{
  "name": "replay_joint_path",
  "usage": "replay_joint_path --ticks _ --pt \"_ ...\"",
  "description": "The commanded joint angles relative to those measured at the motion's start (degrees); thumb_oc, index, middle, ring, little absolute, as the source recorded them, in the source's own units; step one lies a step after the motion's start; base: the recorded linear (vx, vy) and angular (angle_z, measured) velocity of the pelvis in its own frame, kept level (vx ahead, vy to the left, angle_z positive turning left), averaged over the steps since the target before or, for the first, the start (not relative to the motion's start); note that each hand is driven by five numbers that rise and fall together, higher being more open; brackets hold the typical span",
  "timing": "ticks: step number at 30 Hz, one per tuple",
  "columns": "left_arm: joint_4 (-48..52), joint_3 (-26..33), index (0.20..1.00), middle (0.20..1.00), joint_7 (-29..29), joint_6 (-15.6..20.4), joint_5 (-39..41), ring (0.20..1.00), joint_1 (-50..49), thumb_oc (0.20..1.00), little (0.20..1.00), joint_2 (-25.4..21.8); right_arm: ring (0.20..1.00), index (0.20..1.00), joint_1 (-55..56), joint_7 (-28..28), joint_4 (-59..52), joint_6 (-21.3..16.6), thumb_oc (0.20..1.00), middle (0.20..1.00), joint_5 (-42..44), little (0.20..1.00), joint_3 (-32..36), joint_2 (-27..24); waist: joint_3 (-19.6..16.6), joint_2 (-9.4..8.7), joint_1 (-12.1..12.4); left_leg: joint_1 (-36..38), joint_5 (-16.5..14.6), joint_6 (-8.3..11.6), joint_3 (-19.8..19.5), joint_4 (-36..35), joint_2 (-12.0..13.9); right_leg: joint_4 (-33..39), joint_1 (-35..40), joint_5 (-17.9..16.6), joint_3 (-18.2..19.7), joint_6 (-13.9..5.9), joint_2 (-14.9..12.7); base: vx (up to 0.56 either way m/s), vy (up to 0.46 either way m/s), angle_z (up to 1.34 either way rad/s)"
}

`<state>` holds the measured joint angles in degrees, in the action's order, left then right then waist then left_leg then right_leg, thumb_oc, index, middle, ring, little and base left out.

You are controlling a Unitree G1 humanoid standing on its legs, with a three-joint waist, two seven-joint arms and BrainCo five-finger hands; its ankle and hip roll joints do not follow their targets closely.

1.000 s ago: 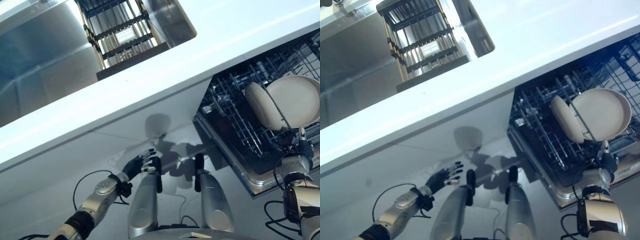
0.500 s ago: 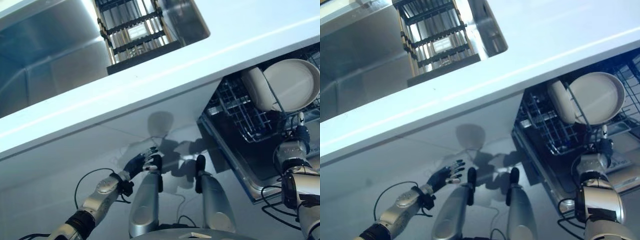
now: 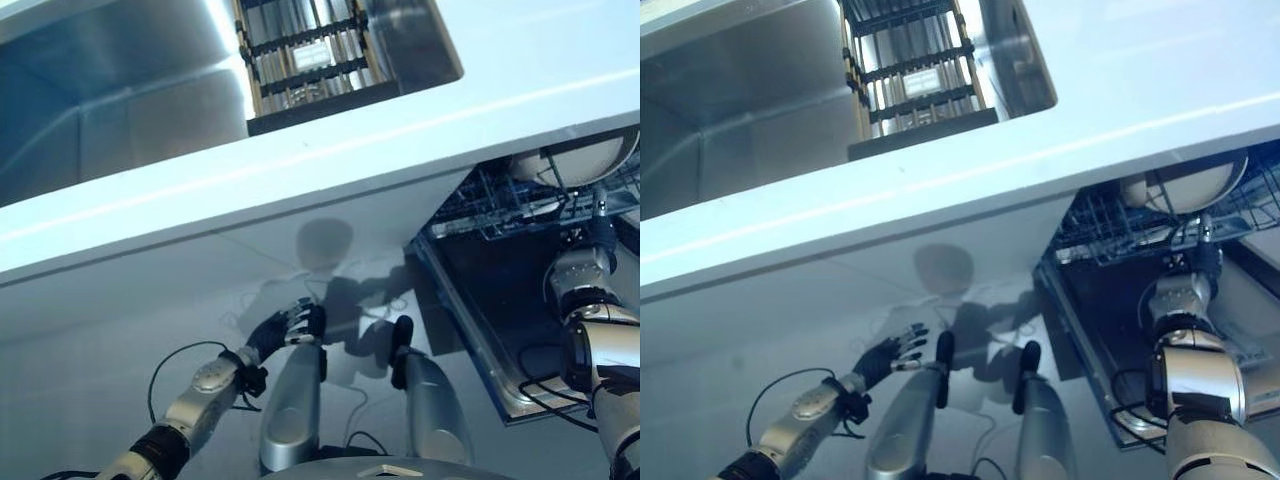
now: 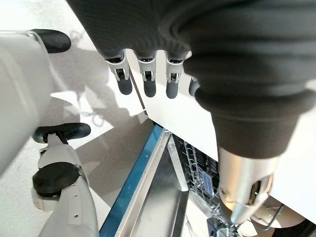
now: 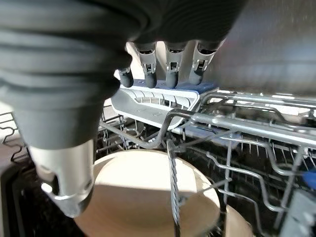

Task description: Pick up plates and place into dishwasher.

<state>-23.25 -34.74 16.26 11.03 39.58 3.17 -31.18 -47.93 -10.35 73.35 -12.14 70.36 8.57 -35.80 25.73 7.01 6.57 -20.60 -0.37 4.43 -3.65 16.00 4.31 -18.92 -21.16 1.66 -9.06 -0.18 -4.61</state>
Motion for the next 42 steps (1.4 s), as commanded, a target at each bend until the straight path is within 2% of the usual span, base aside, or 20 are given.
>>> replay_joint_path --ticks 1,3,15,27,32,37,42 --pt "5.9 1.6 1.000 1.000 0.4 2.9 1.0 1.000 -3.0 1.000 1.000 -2.6 1.000 1.000 -3.3 3.2 -3.9 -1.1 1.000 1.000 -0.4 1.000 -2.4 -2.6 -1.7 -1.36 0.8 -2.2 1.0 -4.07 2.2 0.8 -3.2 0.1 2.5 0.7 -0.6 0.83 2.2 0.00 0.006 0.05" --pt "6.1 1.9 1.000 1.000 0.5 2.6 0.9 1.000 -3.0 1.000 1.000 -2.7 1.000 1.000 -4.0 5.6 -4.4 -0.6 1.000 1.000 -0.6 1.000 -2.9 -2.7 -1.7 -1.38 1.1 -2.2 1.1 -3.94 2.1 0.5 -3.3 0.2 2.6 0.7 -0.9 0.80 2.1 0.00 0.005 0.05" --pt "8.6 4.0 1.000 1.000 2.0 1.1 1.2 1.000 -4.7 1.000 1.000 -4.4 1.000 1.000 -6.8 11.9 -5.6 2.7 1.000 1.000 -0.1 1.000 -4.8 -5.2 -2.4 -2.14 2.8 -1.5 1.1 -3.45 1.4 -0.2 -3.0 0.5 3.9 1.6 -2.3 1.00 2.1 0.03 0.002 0.07" --pt "8.9 5.3 1.000 1.000 3.5 1.0 0.8 1.000 -6.2 1.000 1.000 -5.3 1.000 1.000 -5.1 14.9 -5.4 4.0 1.000 1.000 5.3 1.000 -3.5 -6.2 -3.2 -2.85 3.5 -0.7 1.2 -3.44 1.1 -0.9 -3.1 0.9 5.0 1.7 -3.3 0.84 1.7 0.01 0.000 0.04" --pt "8.3 5.7 1.000 1.000 4.4 1.8 0.2 1.000 -7.1 1.000 1.000 -4.5 1.000 1.000 -1.9 16.5 -6.2 4.0 1.000 1.000 7.3 1.000 -2.1 -5.5 -4.0 -3.12 3.0 0.5 0.2 -3.80 1.7 -0.4 -3.3 1.4 6.1 1.7 -2.9 0.68 1.3 0.00 0.046 0.00" --pt "7.7 6.9 1.000 1.000 4.7 2.4 0.0 1.000 -8.7 1.000 1.000 -3.1 1.000 1.000 5.6 18.6 -8.9 3.1 1.000 1.000 6.9 1.000 0.2 -4.0 -5.8 -3.84 1.4 2.3 -2.0 -4.75 3.0 1.1 -3.8 2.2 7.9 1.6 -1.4 0.35 0.7 0.02 0.089 0.01" --pt "7.3 8.6 1.000 1.000 5.2 1.6 -0.9 1.000 -11.0 1.000 1.000 -1.5 1.000 1.000 15.1 20.2 -13.5 2.4 1.000 1.000 5.5 1.000 3.1 -1.7 -8.2 -4.78 -0.4 5.1 -3.1 -5.73 4.7 0.8 -4.1 4.4 10.6 0.4 0.0 -0.54 -0.2 0.06 0.089 -0.14"
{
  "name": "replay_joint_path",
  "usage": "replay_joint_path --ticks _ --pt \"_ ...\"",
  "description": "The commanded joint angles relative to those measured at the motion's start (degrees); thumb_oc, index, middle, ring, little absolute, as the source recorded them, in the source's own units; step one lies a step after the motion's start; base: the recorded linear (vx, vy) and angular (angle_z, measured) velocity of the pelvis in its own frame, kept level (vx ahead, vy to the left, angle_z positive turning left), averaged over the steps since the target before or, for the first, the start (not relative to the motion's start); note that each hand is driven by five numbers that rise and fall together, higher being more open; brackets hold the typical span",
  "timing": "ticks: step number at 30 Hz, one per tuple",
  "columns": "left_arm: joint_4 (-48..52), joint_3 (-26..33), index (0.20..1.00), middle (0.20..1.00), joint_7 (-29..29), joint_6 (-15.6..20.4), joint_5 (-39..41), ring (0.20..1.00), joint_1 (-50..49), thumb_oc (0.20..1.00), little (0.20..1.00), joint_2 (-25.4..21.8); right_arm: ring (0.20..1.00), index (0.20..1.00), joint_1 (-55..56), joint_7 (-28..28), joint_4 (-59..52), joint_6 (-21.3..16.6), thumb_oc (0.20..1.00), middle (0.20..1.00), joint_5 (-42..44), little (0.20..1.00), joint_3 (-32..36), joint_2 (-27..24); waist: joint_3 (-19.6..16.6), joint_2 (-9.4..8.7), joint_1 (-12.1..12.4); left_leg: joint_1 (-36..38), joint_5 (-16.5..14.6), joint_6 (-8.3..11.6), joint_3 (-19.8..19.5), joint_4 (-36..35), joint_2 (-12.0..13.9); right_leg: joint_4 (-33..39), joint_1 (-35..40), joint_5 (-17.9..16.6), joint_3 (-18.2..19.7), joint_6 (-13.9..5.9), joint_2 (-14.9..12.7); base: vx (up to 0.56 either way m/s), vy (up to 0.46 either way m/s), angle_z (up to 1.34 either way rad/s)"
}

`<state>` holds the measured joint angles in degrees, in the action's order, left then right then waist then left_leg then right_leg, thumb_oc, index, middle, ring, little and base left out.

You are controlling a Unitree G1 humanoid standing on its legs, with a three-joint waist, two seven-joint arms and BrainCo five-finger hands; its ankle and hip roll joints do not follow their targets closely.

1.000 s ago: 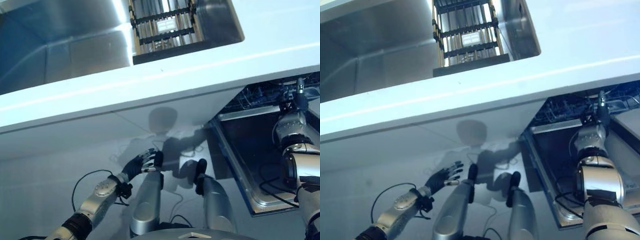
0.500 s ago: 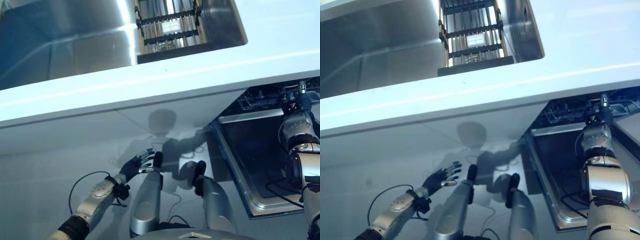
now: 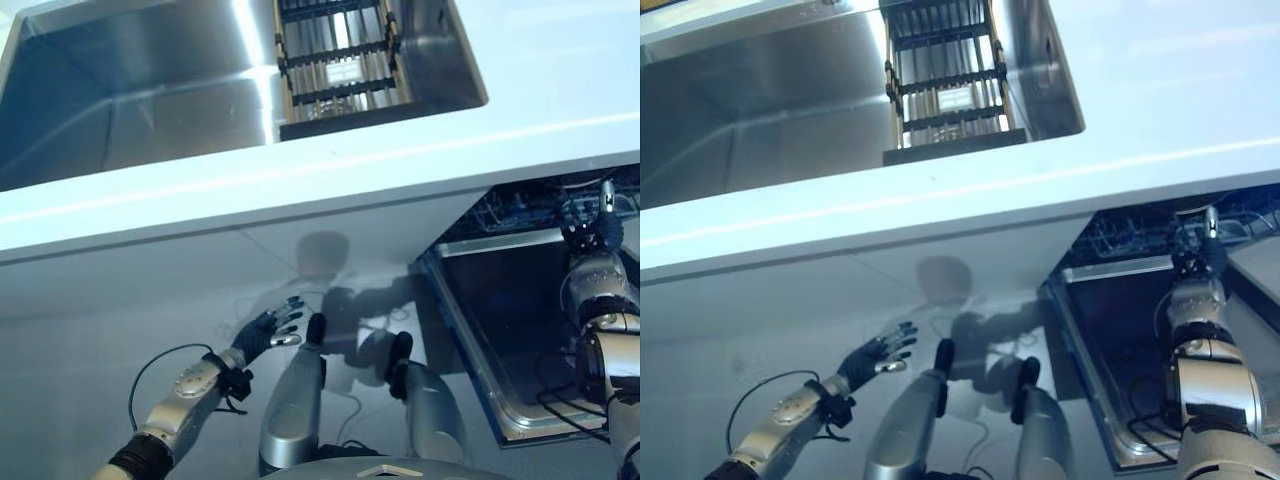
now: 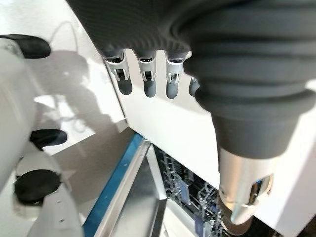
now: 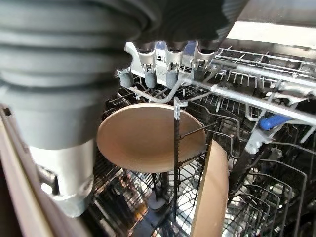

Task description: Pick up plates and place into dishwasher.

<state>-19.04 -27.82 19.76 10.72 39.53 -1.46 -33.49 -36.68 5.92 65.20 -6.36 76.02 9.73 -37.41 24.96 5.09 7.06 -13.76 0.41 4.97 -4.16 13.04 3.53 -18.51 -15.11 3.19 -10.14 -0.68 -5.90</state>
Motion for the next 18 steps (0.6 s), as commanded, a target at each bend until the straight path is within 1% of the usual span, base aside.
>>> replay_joint_path --ticks 1,3,8,10,11,13,16,18 --pt "2.8 2.1 1.000 1.000 1.9 1.9 -0.9 1.000 -6.8 1.000 1.000 1.1 1.000 1.000 5.6 4.3 -6.3 -3.3 1.000 1.000 -0.7 1.000 2.3 0.4 -7.8 -3.10 -1.3 -0.9 -4.1 -6.45 5.6 3.4 -3.3 4.4 5.1 -1.3 1.4 -0.28 1.0 0.08 0.077 -0.27" --pt "2.3 2.8 1.000 1.000 2.2 1.9 -1.7 1.000 -7.9 1.000 1.000 1.8 1.000 1.000 9.2 4.7 -8.5 -3.8 1.000 1.000 -1.2 1.000 2.7 1.7 -8.5 -3.59 -1.9 0.9 -4.4 -6.83 6.5 2.5 -3.2 5.2 6.3 -1.6 2.2 -0.75 0.8 0.07 0.063 -0.26" --pt "1.4 4.7 1.000 1.000 2.4 1.9 -1.8 1.000 -9.9 1.000 1.000 2.5 1.000 1.000 17.6 7.8 -14.7 -4.8 1.000 1.000 0.9 1.000 3.9 4.8 -10.2 -4.92 -3.8 4.4 -5.1 -7.53 7.9 0.5 -3.5 7.8 8.9 -2.8 4.5 -1.97 0.9 0.04 0.042 -0.24" --pt "1.0 5.7 1.000 1.000 2.8 1.9 -1.9 1.000 -10.8 1.000 1.000 2.9 1.000 1.000 20.5 8.9 -16.8 -4.8 1.000 1.000 -0.8 1.000 4.4 5.9 -11.1 -5.48 -4.4 5.6 -5.2 -7.71 8.5 -0.3 -3.5 8.8 9.8 -3.3 4.8 -2.42 0.9 0.02 0.039 -0.20" --pt "1.0 6.2 1.000 1.000 2.8 1.8 -2.1 1.000 -11.2 1.000 1.000 3.2 1.000 1.000 21.6 8.3 -18.1 -5.4 1.000 1.000 -2.9 1.000 4.3 6.3 -11.6 -5.77 -4.6 6.0 -5.1 -7.82 8.7 -0.7 -3.5 9.1 10.0 -3.5 4.9 -2.55 1.0 0.00 0.038 -0.21" --pt "0.7 7.4 1.000 1.000 2.8 1.9 -2.7 1.000 -12.1 1.000 1.000 3.9 1.000 1.000 24.6 5.8 -21.3 -7.3 1.000 1.000 -9.8 1.000 3.3 6.6 -12.4 -6.45 -5.3 6.8 -5.0 -7.96 9.1 -1.6 -3.5 9.8 10.4 -3.8 5.2 -2.80 1.1 -0.01 0.028 -0.21" --pt "-0.3 9.1 1.000 1.000 3.1 2.5 -3.6 1.000 -13.4 1.000 1.000 5.4 1.000 1.000 28.8 2.2 -26.4 -9.0 1.000 1.000 -19.8 1.000 1.5 6.2 -13.7 -7.38 -6.4 8.1 -5.0 -8.27 9.9 -2.7 -3.4 10.4 10.8 -4.3 5.7 -3.03 1.3 -0.02 0.032 -0.13" --pt "-1.4 10.1 1.000 1.000 3.7 3.3 -4.1 1.000 -14.0 1.000 1.000 6.0 1.000 1.000 30.9 0.9 -29.8 -9.4 1.000 1.000 -22.5 1.000 0.7 5.5 -14.1 -7.82 -7.2 8.8 -5.0 -8.38 10.4 -3.2 -3.3 10.7 10.9 -4.5 6.1 -3.13 1.4 -0.03 0.029 -0.16"
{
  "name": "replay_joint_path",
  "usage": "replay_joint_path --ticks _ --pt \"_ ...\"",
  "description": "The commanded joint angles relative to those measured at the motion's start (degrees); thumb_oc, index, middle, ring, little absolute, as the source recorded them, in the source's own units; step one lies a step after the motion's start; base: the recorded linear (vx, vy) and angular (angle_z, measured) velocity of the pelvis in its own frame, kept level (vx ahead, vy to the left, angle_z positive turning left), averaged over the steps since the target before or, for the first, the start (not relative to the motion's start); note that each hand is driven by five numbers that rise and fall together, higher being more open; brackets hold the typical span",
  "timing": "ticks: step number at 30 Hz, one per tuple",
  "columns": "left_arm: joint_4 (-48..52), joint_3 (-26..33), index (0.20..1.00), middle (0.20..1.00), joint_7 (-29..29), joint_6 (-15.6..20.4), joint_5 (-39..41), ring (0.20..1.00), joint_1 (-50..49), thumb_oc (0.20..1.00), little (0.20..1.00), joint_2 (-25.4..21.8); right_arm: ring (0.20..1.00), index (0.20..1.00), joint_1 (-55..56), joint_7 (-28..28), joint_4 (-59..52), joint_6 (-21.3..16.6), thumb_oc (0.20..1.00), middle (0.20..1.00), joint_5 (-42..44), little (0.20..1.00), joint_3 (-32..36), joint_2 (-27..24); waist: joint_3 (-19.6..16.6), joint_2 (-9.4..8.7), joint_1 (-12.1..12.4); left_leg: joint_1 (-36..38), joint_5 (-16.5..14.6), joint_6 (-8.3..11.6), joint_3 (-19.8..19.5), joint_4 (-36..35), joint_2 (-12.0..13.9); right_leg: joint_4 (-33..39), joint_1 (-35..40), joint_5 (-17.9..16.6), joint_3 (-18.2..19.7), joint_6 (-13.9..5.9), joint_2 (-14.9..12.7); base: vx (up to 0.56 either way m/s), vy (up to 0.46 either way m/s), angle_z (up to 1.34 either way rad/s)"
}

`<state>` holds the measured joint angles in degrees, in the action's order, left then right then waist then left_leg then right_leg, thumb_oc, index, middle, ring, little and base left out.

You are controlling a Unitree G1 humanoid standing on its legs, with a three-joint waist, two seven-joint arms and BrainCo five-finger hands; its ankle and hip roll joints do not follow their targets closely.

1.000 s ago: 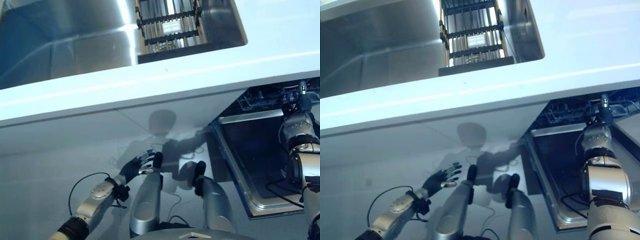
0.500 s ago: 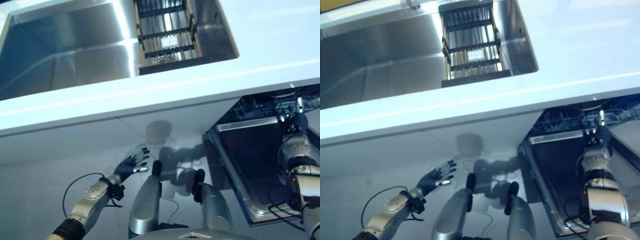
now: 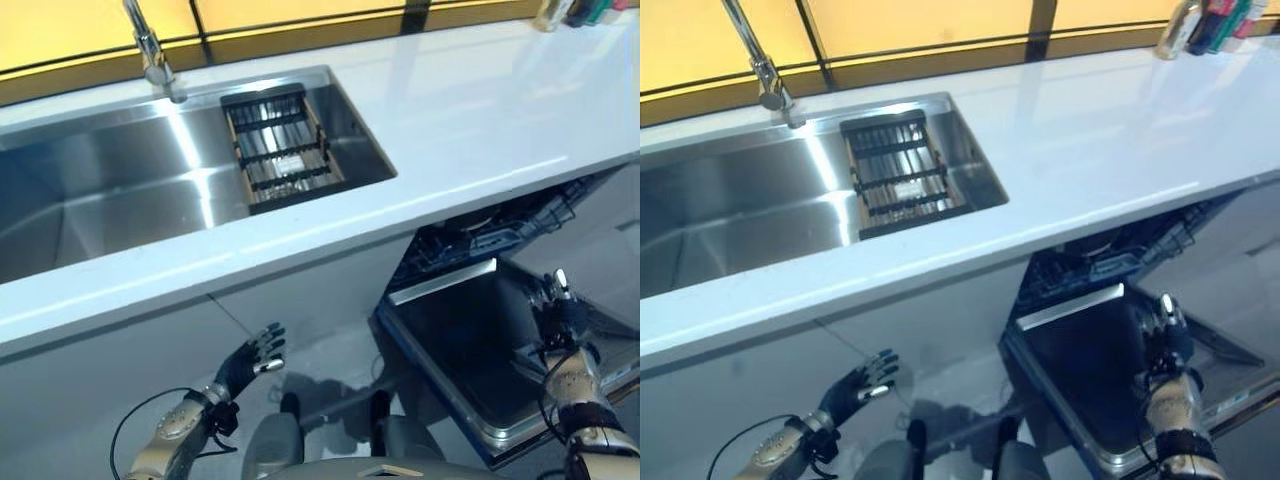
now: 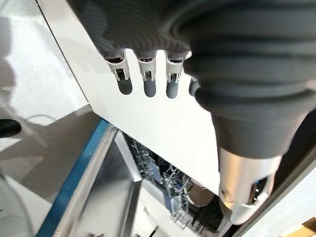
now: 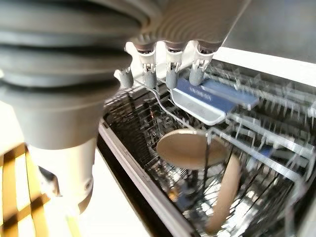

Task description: Pick up plates and place into dishwasher.

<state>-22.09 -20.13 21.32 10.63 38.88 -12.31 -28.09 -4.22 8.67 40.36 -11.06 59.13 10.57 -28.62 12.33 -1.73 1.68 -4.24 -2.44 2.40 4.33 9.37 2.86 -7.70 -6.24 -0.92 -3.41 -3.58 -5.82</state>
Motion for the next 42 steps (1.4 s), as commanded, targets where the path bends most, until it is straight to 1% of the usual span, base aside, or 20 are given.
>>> replay_joint_path --ticks 1,5,6,9,14,18,21,23,27,28,30,32,33,35,39,42 --pt "1.1 3.1 1.000 1.000 2.3 3.6 -3.9 1.000 -3.3 1.000 1.000 1.2 1.000 1.000 -0.4 -3.3 -7.2 -5.2 1.000 1.000 -7.7 1.000 0.0 -3.7 -1.7 -1.30 -2.6 -0.2 -2.2 -5.87 2.5 0.2 -2.4 0.1 2.1 -0.5 -0.4 -0.33 1.4 -0.03 0.026 -0.13" --pt "-0.8 3.9 1.000 1.000 2.6 3.5 -4.8 1.000 -2.9 1.000 1.000 2.1 1.000 1.000 1.4 -6.3 -10.1 -6.4 1.000 1.000 -10.3 1.000 1.8 -3.9 -2.4 -1.69 -4.5 1.5 -2.6 -6.03 4.0 -0.6 -2.1 0.3 2.4 -0.7 0.7 -0.56 1.9 -0.02 0.027 -0.22" --pt "-1.1 3.9 1.000 1.000 2.6 3.3 -4.6 1.000 -2.7 1.000 1.000 2.2 1.000 1.000 1.9 -8.3 -10.5 -6.6 1.000 1.000 -11.0 1.000 2.6 -3.9 -2.7 -1.73 -5.1 1.9 -2.7 -6.16 4.5 -0.7 -2.2 0.4 2.5 -0.7 1.1 -0.67 2.0 -0.02 0.025 -0.27" --pt "-1.7 3.9 1.000 1.000 2.7 2.6 -4.4 1.000 -1.9 1.000 1.000 2.5 1.000 1.000 2.7 -12.6 -10.0 -5.8 1.000 1.000 -13.9 1.000 4.3 -3.7 -3.2 -1.84 -6.3 2.2 -3.3 -6.31 5.4 -0.3 -2.1 0.4 2.5 -0.8 2.1 -0.74 2.3 -0.03 0.023 -0.29" --pt "-3.6 3.7 1.000 1.000 2.7 1.8 -4.2 1.000 -0.3 1.000 1.000 2.6 1.000 1.000 4.2 -14.9 -6.8 -2.0 1.000 1.000 -14.3 1.000 6.4 -4.0 -3.5 -2.22 -8.0 2.5 -4.8 -6.62 7.2 1.5 -1.8 -0.1 1.6 -1.3 3.2 -1.16 2.4 -0.02 -0.014 -0.19" --pt "-4.8 3.0 1.000 1.000 1.9 1.1 -4.1 1.000 1.1 1.000 1.000 1.9 1.000 1.000 4.4 -17.1 -1.1 -1.9 1.000 1.000 -12.7 1.000 6.3 -3.1 -2.7 -2.29 -8.7 1.4 -6.3 -7.31 8.1 4.5 -1.7 -1.2 0.2 -1.7 4.4 -1.33 2.4 -0.02 -0.076 -0.20" --pt "-4.9 2.1 1.000 1.000 2.0 0.6 -3.4 1.000 2.5 1.000 1.000 1.0 1.000 1.000 3.5 -17.3 2.8 -3.2 1.000 1.000 -5.8 1.000 7.6 -2.1 -1.3 -1.71 -9.0 -0.6 -7.1 -7.76 8.2 7.2 -2.0 -2.9 -1.4 -1.5 5.0 -1.11 2.3 -0.03 -0.049 -0.22" --pt "-4.4 1.3 1.000 1.000 1.4 0.3 -3.2 1.000 3.8 1.000 1.000 0.3 1.000 1.000 2.5 -17.5 4.8 -4.0 1.000 1.000 -4.6 1.000 8.4 -1.9 -0.2 -1.49 -9.2 -2.2 -7.6 -8.02 8.2 9.0 -2.1 -4.2 -3.0 -1.6 5.3 -1.10 2.2 -0.10 -0.039 -0.09" --pt "-1.9 -0.4 1.000 1.000 0.1 0.1 -0.5 1.000 7.0 1.000 1.000 -1.5 1.000 1.000 -0.6 -18.4 9.7 -4.9 1.000 1.000 -1.6 1.000 8.7 -3.5 3.1 -0.30 -9.2 -7.0 -8.4 -8.26 8.1 13.4 -2.5 -7.1 -7.3 -1.8 5.1 -0.74 1.9 -0.15 0.008 0.00" --pt "-0.6 -1.3 1.000 1.000 -0.6 0.3 0.4 1.000 7.9 1.000 1.000 -2.1 1.000 1.000 -2.2 -18.8 11.0 -5.2 1.000 1.000 -0.4 1.000 8.5 -4.3 4.6 0.34 -9.1 -8.7 -8.4 -8.24 8.2 14.7 -2.6 -8.3 -9.0 -1.7 4.9 -0.47 1.7 -0.19 0.043 0.03" --pt "0.5 -2.0 1.000 1.000 -1.4 0.2 1.0 1.000 8.7 1.000 1.000 -2.5 1.000 1.000 -3.9 -19.2 12.6 -5.6 1.000 1.000 0.4 1.000 8.4 -5.3 5.7 1.14 -9.0 -10.4 -8.5 -8.17 8.3 16.0 -2.7 -9.6 -10.5 -1.5 4.5 -0.19 1.7 -0.14 0.041 0.03" --pt "1.8 -3.3 1.000 1.000 -2.3 0.8 2.0 1.000 9.5 1.000 1.000 -3.1 1.000 1.000 -5.9 -20.4 13.9 -6.5 1.000 1.000 0.9 1.000 7.8 -6.3 7.2 2.15 -8.9 -12.4 -8.8 -8.20 8.2 17.8 -2.8 -11.3 -12.1 -0.7 4.1 0.35 1.6 -0.11 0.042 0.06" --pt "2.7 -3.8 1.000 1.000 -2.8 1.2 2.6 1.000 9.7 1.000 1.000 -3.4 1.000 1.000 -6.5 -20.7 14.3 -6.9 1.000 1.000 1.6 1.000 7.6 -6.9 8.1 2.77 -8.9 -13.5 -9.5 -8.23 8.1 19.1 -2.9 -13.0 -13.3 0.3 3.9 0.69 1.6 -0.09 0.042 0.09" --pt "3.5 -4.6 1.000 1.000 -3.4 1.8 2.9 1.000 10.0 1.000 1.000 -3.6 1.000 1.000 -7.1 -20.8 15.5 -7.0 1.000 1.000 2.2 1.000 7.6 -7.6 8.8 3.32 -9.1 -15.2 -10.0 -8.39 8.0 21.0 -3.0 -15.2 -15.1 1.2 3.7 1.30 1.6 -0.07 0.033 0.06" --pt "4.3 -6.8 1.000 1.000 -4.8 2.8 3.3 1.000 10.4 1.000 1.000 -4.4 1.000 1.000 -7.7 -19.7 20.7 -6.6 1.000 1.000 6.0 1.000 8.7 -9.1 9.8 4.34 -9.2 -18.1 -11.6 -8.87 7.6 24.7 -3.6 -20.4 -18.2 3.7 2.8 2.63 1.7 -0.02 0.008 0.08" --pt "4.0 -8.1 1.000 1.000 -5.3 3.4 4.2 1.000 11.0 1.000 1.000 -4.8 1.000 1.000 -8.3 -19.7 24.4 -6.1 1.000 1.000 7.0 1.000 9.0 -9.9 10.2 4.85 -9.2 -19.3 -12.2 -9.01 7.2 26.2 -4.1 -22.0 -19.3 4.6 2.5 3.24 1.7 0.00 -0.007 0.06"
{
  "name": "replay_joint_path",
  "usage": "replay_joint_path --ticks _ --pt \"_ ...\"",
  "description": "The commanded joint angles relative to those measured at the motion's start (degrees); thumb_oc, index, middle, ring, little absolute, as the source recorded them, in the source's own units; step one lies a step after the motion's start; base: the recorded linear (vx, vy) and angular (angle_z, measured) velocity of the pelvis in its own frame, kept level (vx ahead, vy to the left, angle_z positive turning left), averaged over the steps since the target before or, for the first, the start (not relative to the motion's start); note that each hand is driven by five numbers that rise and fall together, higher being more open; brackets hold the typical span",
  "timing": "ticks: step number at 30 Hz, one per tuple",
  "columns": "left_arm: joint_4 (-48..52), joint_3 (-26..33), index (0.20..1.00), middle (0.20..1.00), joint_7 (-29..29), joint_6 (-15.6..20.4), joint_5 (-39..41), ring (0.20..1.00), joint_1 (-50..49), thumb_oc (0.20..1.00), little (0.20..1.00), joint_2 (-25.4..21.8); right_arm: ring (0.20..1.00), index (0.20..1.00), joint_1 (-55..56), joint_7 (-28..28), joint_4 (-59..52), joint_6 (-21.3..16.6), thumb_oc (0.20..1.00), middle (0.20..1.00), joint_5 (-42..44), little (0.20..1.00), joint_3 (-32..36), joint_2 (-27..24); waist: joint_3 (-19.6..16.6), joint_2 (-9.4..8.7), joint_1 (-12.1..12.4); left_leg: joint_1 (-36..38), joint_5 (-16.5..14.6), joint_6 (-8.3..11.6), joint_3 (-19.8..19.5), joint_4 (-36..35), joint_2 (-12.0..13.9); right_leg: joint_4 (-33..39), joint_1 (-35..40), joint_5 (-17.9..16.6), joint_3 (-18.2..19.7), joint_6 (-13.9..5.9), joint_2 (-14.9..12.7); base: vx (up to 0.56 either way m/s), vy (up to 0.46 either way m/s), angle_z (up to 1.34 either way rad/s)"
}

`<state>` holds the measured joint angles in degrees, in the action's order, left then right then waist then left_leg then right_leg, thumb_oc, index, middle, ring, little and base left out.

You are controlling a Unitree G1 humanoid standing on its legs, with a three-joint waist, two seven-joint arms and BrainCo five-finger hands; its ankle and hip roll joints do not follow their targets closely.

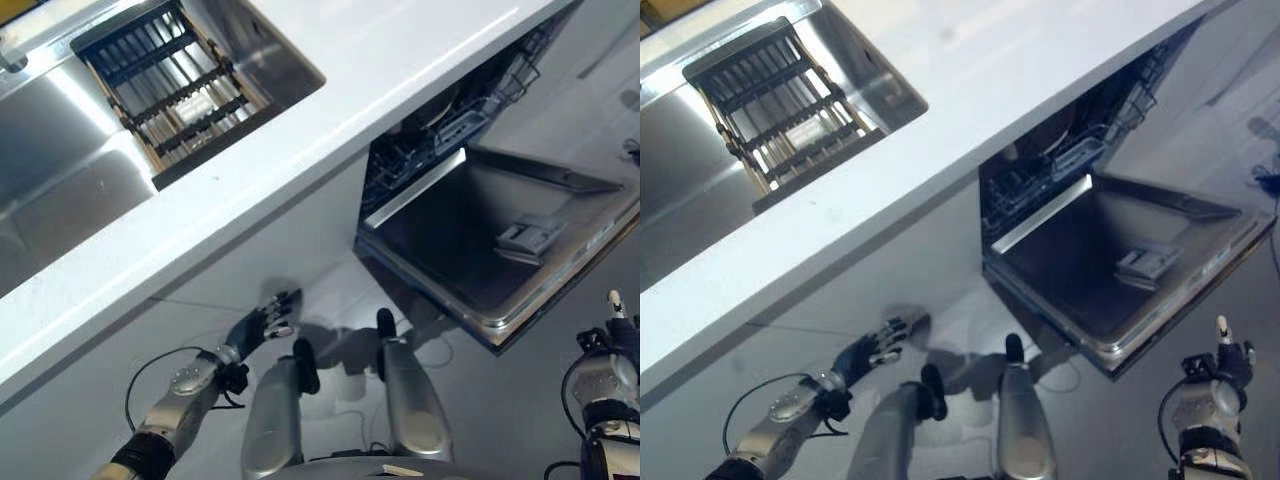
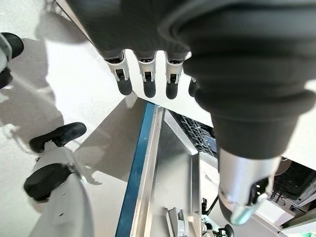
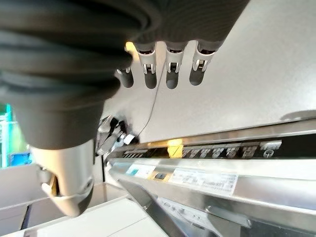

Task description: Pick up plates and place into dishwasher.

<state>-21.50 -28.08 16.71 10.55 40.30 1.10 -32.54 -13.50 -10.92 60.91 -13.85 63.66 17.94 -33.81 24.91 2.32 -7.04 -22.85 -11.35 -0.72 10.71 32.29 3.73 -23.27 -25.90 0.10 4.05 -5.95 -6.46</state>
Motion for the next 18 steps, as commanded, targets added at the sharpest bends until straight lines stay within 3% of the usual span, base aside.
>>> replay_joint_path --ticks 1,7,12,18 --pt "3.2 -0.6 1.000 1.000 -0.8 3.6 3.1 1.000 -2.2 1.000 1.000 -0.5 1.000 1.000 0.8 -0.1 5.0 -3.1 1.000 1.000 2.7 1.000 1.7 -5.0 -2.3 0.99 -0.5 -1.1 -3.4 -5.89 0.7 3.7 -5.1 -6.9 0.0 3.7 -5.1 5.76 2.4 0.00 -0.014 0.03" --pt "2.8 -3.2 1.000 1.000 -1.6 5.1 4.7 1.000 -1.5 1.000 1.000 -0.8 1.000 1.000 0.3 2.1 9.7 0.1 1.000 1.000 6.4 1.000 2.6 -6.4 -1.2 2.50 -1.3 -2.3 -3.5 -5.55 0.0 4.7 -5.7 -8.1 -1.2 4.4 -5.2 6.47 2.6 0.01 0.000 0.04" --pt "2.4 -4.5 1.000 1.000 -2.0 6.1 4.3 1.000 -0.6 1.000 1.000 -0.5 1.000 1.000 0.4 13.1 10.5 3.3 1.000 1.000 14.7 1.000 1.6 -4.0 -0.3 3.43 -1.9 -3.8 -3.9 -5.63 -0.2 6.3 -6.0 -9.5 -2.7 4.9 -5.0 6.98 2.8 0.01 -0.002 -0.03" --pt "2.0 -5.5 1.000 1.000 -2.2 7.9 4.5 1.000 0.7 1.000 1.000 -0.3 1.000 1.000 -2.1 17.9 10.6 6.8 1.000 1.000 18.3 1.000 -1.5 -2.9 0.1 5.28 -2.4 -6.3 -4.3 -5.68 -0.2 8.2 -6.2 -12.1 -5.4 6.0 -5.1 7.51 2.7 0.00 0.002 -0.02"
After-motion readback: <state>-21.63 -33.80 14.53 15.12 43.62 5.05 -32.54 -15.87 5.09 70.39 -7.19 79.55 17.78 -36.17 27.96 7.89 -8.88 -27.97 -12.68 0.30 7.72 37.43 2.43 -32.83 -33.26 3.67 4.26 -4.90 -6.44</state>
